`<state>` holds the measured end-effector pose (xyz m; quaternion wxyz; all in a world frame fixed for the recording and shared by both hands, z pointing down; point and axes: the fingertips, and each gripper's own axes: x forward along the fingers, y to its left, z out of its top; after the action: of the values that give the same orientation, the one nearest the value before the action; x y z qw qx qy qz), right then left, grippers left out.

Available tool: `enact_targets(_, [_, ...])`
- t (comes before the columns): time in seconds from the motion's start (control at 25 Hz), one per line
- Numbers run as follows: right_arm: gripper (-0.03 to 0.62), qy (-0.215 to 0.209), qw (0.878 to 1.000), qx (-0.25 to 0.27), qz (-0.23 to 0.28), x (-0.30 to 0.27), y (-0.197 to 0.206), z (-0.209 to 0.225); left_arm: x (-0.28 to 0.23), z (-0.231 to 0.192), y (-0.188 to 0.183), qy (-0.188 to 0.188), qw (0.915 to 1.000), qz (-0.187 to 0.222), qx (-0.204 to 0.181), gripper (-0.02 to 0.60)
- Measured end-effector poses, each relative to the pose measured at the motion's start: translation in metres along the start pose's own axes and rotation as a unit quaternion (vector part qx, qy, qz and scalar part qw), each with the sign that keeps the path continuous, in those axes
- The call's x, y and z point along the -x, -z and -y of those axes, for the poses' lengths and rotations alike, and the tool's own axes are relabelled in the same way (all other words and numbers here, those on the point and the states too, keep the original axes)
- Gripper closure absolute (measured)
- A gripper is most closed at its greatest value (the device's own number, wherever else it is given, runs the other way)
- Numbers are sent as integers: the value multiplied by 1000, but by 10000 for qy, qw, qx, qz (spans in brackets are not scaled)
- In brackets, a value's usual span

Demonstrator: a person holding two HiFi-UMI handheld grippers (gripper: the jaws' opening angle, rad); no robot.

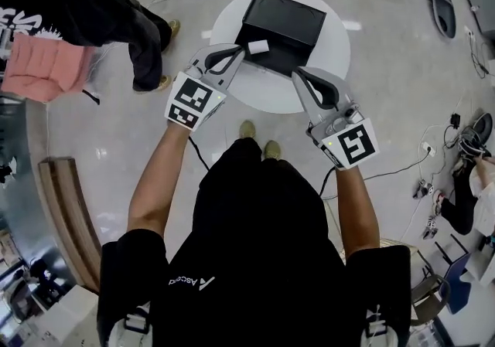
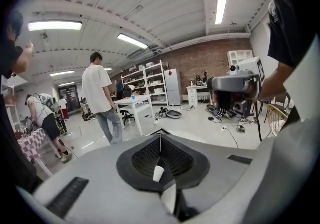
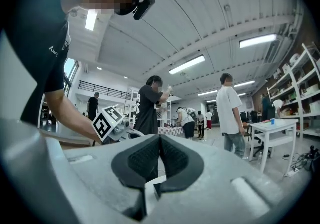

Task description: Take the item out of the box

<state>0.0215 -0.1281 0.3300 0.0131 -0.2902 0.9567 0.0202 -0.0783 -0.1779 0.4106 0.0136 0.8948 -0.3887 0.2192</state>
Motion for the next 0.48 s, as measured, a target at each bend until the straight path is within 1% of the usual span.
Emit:
enact_targets(0.2, [594, 323, 9991, -32, -257, -13, 24, 19, -39, -13, 30, 230, 9982, -485, -263, 580])
enact_targets(0.36, [594, 549, 9975, -81, -441, -39, 44, 26, -56, -36, 69, 328, 9936, -973, -481, 578])
enact_targets(0.48, [594, 755, 9952, -74, -614, -49, 55, 30, -73, -43, 90, 541, 9897, -1200, -559, 568])
